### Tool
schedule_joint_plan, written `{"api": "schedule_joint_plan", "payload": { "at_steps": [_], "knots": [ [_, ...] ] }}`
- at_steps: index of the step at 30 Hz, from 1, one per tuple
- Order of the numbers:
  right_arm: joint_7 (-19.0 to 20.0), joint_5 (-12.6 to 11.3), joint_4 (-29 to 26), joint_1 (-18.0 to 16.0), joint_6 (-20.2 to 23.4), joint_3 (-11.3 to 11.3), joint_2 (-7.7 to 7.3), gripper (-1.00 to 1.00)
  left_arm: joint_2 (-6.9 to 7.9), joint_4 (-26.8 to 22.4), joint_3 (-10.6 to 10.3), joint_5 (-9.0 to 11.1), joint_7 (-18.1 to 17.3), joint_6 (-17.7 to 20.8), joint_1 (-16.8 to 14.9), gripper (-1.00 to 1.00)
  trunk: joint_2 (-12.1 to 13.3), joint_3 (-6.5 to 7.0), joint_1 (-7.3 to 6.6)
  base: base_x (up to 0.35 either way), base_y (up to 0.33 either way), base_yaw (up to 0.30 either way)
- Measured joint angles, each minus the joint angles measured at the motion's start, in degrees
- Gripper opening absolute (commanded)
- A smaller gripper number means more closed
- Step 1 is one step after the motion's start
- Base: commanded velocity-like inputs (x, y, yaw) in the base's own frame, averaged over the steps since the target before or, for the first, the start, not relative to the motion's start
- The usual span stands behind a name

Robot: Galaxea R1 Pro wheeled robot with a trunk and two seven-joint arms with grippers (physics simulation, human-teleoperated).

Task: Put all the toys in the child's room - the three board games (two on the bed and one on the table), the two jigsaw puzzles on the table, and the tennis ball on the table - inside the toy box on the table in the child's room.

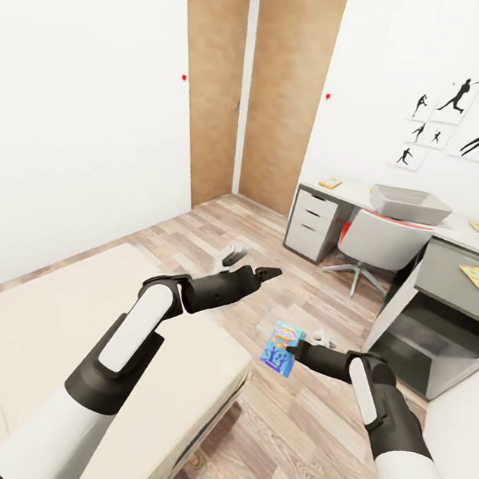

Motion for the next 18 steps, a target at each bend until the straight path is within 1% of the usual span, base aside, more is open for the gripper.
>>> {"api": "schedule_joint_plan", "payload": {
  "at_steps": [4, 9, 18],
  "knots": [
    [0.02, -0.03, 0.0, 0.0, 0.09, 0.25, 0.11, -1.0, 0.0, 0.05, 0.02, 0.05, 0.0, 0.04, 0.01, 1.0, 0.0, 0.0, 0.0, 0.0, 0.0, -0.277],
    [0.08, -0.11, 0.0, 0.0, 0.17, 1.13, 0.53, -1.0, -0.01, 0.41, 0.16, 0.03, 0.0, 0.22, -0.01, 1.0, 0.0, 0.0, 0.0, 0.0, 0.0, -0.28],
    [0.11, 0.03, 0.01, -0.01, 0.16, 2.08, 0.72, -1.0, 0.08, 0.76, 0.38, 0.01, -0.01, 1.53, -0.03, 1.0, 0.0, 0.0, 0.0, 0.0, 0.0, -0.281]
  ]
}}
